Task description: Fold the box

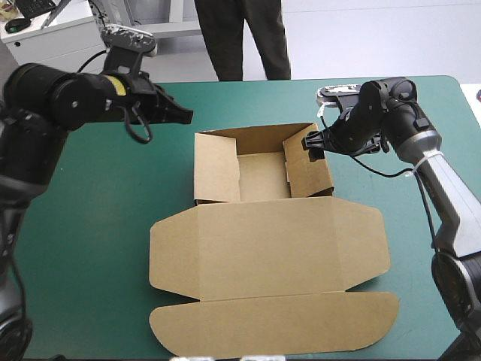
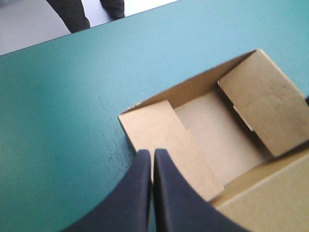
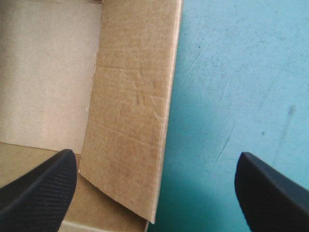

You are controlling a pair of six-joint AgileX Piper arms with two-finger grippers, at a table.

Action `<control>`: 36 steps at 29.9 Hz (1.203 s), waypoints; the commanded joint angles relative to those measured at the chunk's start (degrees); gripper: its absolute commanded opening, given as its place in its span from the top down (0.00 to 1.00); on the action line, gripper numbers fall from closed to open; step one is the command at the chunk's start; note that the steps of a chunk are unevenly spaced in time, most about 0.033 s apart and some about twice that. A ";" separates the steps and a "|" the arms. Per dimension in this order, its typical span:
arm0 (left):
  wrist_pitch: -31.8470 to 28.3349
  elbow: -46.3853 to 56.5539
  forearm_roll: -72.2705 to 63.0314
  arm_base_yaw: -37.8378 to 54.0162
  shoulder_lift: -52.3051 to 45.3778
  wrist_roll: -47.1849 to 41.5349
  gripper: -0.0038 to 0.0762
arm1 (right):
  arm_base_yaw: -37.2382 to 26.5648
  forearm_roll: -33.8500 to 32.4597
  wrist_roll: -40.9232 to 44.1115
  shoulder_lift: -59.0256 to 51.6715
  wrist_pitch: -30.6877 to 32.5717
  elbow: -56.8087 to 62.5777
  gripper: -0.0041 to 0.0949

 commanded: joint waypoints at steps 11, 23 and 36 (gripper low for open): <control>-6.74 40.16 -1.52 -0.25 -31.66 2.98 0.96 | -0.34 2.24 -2.39 6.29 -4.43 -2.61 0.13; -16.17 66.19 -1.40 -0.25 -52.65 3.63 0.96 | -0.34 3.43 -1.11 10.82 -5.56 -3.12 0.13; -19.61 73.00 -1.31 -0.25 -61.93 3.63 0.96 | -0.34 2.38 -0.68 11.29 -2.07 -5.06 0.96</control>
